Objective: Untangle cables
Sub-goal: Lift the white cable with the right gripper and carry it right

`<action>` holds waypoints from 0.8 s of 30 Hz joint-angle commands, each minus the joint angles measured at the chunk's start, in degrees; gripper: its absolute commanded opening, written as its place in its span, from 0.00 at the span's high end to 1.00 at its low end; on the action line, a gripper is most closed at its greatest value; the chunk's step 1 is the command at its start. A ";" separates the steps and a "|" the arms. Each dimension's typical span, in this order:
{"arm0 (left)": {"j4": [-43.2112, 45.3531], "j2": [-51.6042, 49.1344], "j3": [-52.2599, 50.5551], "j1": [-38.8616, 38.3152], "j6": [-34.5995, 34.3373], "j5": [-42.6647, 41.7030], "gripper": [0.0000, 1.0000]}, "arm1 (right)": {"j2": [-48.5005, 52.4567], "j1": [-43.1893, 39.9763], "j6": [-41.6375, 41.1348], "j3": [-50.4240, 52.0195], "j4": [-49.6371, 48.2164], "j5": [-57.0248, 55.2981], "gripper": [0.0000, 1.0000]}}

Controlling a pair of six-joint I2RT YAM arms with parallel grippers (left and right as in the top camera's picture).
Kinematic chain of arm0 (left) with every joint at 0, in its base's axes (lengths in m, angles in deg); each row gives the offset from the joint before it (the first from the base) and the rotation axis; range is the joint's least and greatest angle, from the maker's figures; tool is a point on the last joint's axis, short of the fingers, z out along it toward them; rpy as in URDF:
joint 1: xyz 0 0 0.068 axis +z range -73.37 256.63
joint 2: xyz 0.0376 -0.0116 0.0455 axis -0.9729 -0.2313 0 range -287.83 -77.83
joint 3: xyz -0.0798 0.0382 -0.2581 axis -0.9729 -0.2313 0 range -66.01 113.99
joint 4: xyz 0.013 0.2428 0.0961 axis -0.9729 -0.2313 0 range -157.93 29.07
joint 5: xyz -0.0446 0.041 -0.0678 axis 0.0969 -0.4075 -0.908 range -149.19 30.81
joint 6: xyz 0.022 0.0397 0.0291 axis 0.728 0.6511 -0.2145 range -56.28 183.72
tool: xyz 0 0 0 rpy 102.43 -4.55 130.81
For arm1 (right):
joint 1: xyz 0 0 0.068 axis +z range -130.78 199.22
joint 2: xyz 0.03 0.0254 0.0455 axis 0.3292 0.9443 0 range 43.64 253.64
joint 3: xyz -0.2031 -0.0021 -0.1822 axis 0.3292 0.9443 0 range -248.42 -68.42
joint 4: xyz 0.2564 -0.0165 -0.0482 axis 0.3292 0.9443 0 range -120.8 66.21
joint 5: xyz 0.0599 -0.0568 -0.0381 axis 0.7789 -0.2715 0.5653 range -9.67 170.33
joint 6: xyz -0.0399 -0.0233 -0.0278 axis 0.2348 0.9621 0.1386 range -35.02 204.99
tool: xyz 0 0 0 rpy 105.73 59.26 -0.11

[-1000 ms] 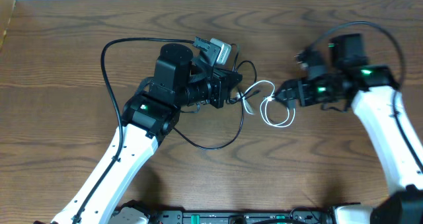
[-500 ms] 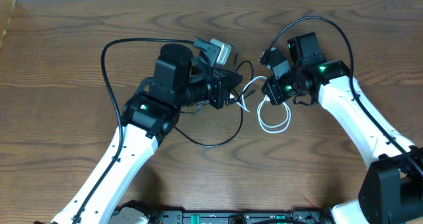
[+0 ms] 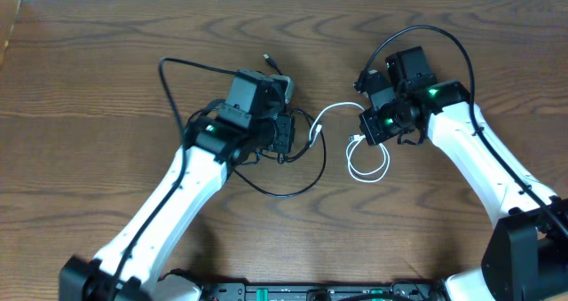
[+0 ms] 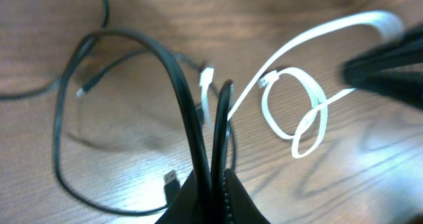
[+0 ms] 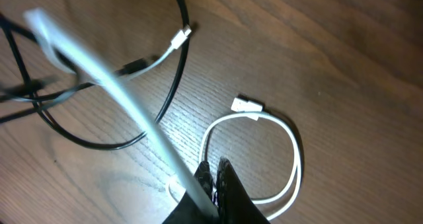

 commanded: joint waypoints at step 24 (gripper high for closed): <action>-2.12 -8.83 0.11 -0.02 0.33 1.68 0.92 | -23.58 -35.41 -14.43 -9.51 -3.34 -21.11 0.99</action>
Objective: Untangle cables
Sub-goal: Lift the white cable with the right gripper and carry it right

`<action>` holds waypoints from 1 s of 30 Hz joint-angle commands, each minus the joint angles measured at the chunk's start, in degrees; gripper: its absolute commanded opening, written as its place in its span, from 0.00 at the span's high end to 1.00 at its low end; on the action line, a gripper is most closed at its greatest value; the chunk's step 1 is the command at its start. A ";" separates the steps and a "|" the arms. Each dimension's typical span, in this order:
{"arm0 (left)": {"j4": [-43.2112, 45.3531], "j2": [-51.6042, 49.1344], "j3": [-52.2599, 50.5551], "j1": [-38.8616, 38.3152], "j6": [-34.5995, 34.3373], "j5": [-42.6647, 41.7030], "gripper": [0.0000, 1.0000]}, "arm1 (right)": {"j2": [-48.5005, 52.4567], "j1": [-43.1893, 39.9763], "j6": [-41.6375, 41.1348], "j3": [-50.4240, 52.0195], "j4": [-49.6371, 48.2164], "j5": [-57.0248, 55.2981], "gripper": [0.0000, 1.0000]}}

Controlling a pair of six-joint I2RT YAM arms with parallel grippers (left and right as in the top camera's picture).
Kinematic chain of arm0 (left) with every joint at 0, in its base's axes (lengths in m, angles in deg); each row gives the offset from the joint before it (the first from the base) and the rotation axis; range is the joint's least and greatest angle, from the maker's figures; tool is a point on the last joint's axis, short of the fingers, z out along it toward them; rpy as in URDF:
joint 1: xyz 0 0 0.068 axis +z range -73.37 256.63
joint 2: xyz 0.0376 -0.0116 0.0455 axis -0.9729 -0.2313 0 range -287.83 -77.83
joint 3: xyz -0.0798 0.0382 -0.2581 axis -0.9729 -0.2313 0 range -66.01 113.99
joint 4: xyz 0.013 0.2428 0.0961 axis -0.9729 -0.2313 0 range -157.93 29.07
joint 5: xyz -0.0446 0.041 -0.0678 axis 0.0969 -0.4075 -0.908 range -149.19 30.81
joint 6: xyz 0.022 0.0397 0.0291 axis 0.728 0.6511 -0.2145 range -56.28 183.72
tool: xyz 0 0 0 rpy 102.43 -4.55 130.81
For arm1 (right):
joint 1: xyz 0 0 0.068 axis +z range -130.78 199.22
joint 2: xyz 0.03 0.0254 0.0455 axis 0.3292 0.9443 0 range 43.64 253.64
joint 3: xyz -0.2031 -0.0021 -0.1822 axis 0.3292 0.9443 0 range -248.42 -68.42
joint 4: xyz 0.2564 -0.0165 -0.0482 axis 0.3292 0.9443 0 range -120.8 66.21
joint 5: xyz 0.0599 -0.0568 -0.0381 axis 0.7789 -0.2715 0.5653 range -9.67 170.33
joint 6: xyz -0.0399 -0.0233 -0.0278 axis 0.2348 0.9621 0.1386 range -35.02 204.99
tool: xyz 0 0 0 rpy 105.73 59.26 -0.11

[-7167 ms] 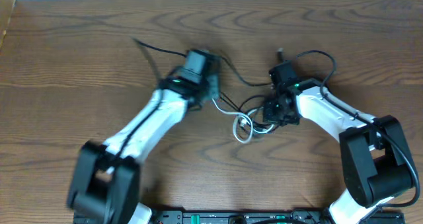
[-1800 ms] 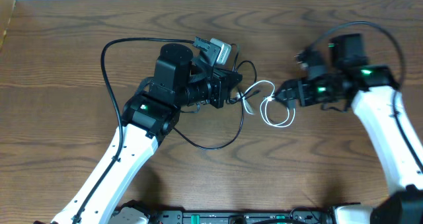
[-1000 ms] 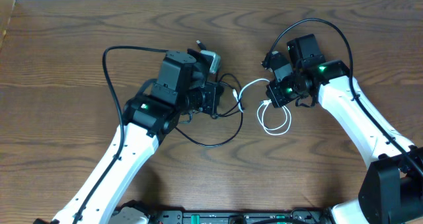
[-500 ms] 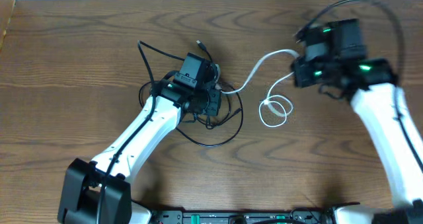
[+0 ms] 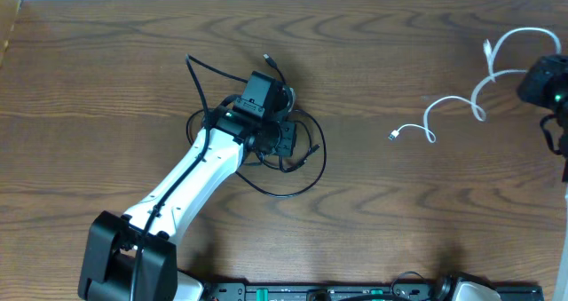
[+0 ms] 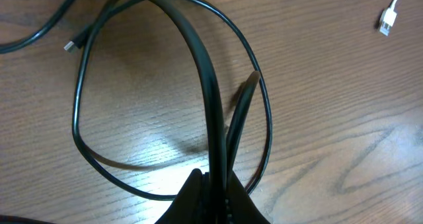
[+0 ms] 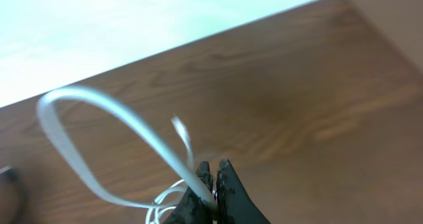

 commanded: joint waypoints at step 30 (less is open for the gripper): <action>-1.11 -0.46 0.11 -0.02 0.28 0.55 0.93 | 16.26 -31.65 -22.12 -8.20 -6.34 -13.62 0.99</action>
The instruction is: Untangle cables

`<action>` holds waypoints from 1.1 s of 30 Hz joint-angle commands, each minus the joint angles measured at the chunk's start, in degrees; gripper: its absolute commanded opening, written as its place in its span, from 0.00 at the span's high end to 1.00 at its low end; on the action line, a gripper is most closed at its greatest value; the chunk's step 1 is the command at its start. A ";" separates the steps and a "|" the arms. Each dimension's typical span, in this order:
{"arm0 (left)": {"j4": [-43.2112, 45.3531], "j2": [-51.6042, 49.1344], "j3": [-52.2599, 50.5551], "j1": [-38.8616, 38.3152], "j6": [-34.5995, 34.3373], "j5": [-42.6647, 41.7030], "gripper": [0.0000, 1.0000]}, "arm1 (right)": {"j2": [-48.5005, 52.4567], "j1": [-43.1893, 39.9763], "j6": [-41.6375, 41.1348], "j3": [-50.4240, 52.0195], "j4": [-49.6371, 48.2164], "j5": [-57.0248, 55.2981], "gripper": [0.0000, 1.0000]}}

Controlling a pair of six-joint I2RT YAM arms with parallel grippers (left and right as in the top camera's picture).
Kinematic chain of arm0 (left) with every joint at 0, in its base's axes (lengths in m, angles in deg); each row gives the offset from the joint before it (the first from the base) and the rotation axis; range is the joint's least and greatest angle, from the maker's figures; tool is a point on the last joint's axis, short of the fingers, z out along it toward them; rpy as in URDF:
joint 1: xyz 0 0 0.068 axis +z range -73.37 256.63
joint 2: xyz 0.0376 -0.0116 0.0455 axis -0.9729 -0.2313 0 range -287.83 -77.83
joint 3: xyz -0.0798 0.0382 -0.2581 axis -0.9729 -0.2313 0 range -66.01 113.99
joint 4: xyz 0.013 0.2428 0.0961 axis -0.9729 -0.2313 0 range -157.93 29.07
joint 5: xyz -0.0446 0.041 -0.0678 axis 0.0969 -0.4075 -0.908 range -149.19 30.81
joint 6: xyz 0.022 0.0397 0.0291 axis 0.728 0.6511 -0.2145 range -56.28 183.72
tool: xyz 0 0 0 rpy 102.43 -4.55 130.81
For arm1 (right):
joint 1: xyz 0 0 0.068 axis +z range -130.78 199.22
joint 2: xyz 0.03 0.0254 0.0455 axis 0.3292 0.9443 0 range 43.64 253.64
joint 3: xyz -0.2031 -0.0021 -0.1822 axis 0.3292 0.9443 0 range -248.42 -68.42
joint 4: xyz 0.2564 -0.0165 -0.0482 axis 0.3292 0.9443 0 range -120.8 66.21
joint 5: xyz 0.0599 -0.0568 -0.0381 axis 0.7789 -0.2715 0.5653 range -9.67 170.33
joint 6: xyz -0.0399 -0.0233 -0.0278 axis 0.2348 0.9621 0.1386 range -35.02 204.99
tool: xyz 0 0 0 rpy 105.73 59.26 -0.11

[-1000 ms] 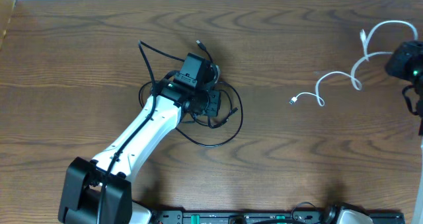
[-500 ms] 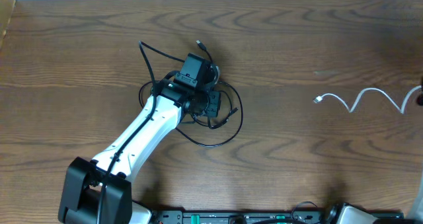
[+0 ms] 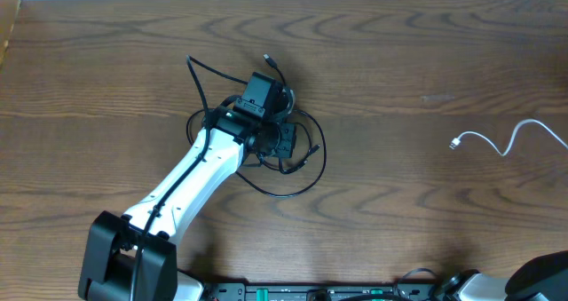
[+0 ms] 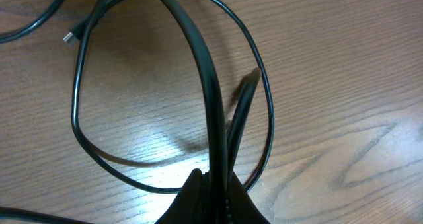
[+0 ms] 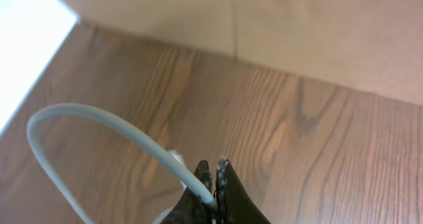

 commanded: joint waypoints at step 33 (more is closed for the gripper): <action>0.00 -0.46 0.11 -0.02 0.09 0.57 0.92 | 13.31 1.81 4.39 -0.04 12.81 17.18 0.93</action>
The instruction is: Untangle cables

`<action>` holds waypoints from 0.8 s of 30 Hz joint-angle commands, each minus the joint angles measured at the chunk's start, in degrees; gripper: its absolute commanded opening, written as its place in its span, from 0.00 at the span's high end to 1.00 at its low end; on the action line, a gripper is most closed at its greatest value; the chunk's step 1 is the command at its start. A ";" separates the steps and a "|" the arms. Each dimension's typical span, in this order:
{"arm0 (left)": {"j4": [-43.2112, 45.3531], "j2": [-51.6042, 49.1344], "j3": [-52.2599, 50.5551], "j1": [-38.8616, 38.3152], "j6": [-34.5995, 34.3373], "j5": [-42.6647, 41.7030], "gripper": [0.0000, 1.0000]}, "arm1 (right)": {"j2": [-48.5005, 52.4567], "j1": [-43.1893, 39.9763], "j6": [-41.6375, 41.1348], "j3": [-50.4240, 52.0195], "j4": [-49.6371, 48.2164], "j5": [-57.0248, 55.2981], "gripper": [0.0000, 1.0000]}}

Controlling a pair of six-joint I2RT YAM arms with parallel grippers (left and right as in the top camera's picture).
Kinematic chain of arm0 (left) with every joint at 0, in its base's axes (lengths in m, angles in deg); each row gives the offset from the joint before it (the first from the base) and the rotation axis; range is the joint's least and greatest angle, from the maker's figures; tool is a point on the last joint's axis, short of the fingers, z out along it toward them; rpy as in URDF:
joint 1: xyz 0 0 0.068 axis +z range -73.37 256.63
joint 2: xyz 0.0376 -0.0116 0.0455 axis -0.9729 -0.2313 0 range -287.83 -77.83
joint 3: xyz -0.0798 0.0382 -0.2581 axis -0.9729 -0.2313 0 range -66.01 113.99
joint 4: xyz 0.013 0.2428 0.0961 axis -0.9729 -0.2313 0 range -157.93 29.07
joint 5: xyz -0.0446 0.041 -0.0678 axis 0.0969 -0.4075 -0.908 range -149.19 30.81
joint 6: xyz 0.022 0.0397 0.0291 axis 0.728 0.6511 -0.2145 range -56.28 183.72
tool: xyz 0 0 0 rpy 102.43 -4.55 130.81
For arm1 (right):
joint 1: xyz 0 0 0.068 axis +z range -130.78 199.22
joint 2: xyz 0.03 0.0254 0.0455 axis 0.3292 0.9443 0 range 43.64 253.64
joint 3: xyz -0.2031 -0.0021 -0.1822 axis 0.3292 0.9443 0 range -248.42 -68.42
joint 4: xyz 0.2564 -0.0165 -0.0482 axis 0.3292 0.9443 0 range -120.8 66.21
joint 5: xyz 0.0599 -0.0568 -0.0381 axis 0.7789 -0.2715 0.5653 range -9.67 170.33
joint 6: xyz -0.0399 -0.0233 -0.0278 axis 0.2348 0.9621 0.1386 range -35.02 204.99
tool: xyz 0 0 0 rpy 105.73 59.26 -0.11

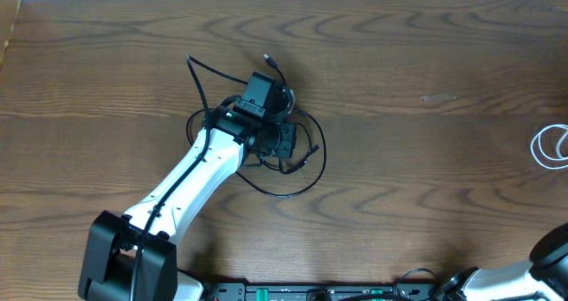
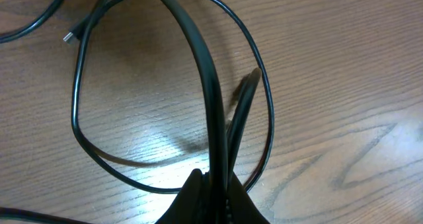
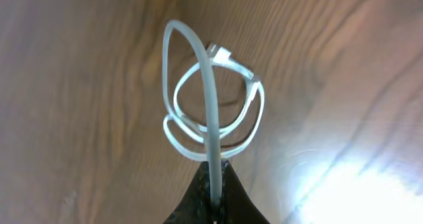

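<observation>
The black cable (image 1: 302,163) lies looped on the wooden table (image 1: 399,186) at centre left, and my left gripper (image 1: 282,143) is shut on it. In the left wrist view the black cable (image 2: 210,98) runs straight up from the left gripper (image 2: 220,184), with its plug (image 2: 246,85) beside it. The white cable (image 1: 550,146) lies coiled at the table's right edge. My right gripper (image 3: 214,178) is shut on the white cable (image 3: 210,112), whose coils and white plug (image 3: 220,52) rest on the wood. The right arm is nearly out of the overhead view.
A free black cable end (image 1: 269,61) points toward the back of the table. Another thin black end (image 2: 69,37) lies at the upper left in the left wrist view. The table's right edge is close to the white coil.
The white cable lay stretched out near the right edge with its plug pointing left; now it sits gathered in a coil at the far right edge. The left gripper and black cable have not moved.
Both cables lay interlaced at the table's middle, each gripper shut on one. Then the white cable was at the back right, apart from the black one. It then lay stretched near the right edge, and now lies coiled there while the left gripper holds the black cable.
</observation>
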 commanded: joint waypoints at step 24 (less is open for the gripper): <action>31.34 -0.15 0.13 -2.05 -3.13 -43.50 0.92 | 2.97 18.88 17.14 0.37 7.39 21.49 0.16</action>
